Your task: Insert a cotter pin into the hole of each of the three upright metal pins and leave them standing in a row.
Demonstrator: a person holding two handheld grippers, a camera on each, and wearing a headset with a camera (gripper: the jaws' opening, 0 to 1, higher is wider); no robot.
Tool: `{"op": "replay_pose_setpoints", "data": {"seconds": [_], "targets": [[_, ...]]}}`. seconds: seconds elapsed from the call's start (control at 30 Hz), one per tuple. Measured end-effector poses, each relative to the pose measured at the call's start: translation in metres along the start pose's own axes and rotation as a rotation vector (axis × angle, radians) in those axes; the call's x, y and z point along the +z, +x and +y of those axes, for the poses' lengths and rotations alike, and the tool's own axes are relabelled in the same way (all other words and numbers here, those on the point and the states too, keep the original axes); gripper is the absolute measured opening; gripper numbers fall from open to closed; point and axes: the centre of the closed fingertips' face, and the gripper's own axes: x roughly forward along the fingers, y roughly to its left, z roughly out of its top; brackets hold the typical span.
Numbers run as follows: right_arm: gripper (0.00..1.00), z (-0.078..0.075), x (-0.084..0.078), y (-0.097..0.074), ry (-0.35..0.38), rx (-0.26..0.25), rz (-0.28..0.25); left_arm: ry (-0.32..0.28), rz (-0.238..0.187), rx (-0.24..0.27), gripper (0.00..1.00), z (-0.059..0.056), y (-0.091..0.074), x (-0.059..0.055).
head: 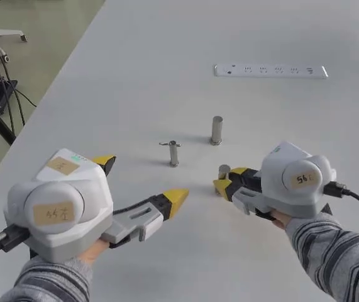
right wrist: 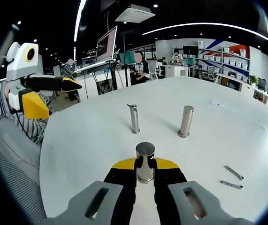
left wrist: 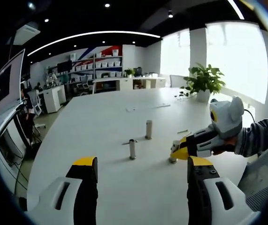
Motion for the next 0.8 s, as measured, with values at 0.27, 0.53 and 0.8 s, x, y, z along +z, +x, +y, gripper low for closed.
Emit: {"op": "replay_pose_setpoints", "data": {"seconds": [0.27,0.53,0.8], "targets": [[0.08,0.0035,-0.0007,-0.0004,-0.045,0.016,-0.005,-0.002,-0.001,-0.006,0.77,-0.0018,-0.0001,0.0002],[0.08,0.0037,-0.0009,0.0001,-0.054,0.024,-0.013,0.000,0.004,-0.008,0.77,-0.0022,-0.0008,-0.0010],[0.10,0.0043,-0.0009,0.0001,-0.039,0.040,-0.008,0.003,0.012,-0.010,0.77,-0.0033,-0.0003,-0.0027]]}}
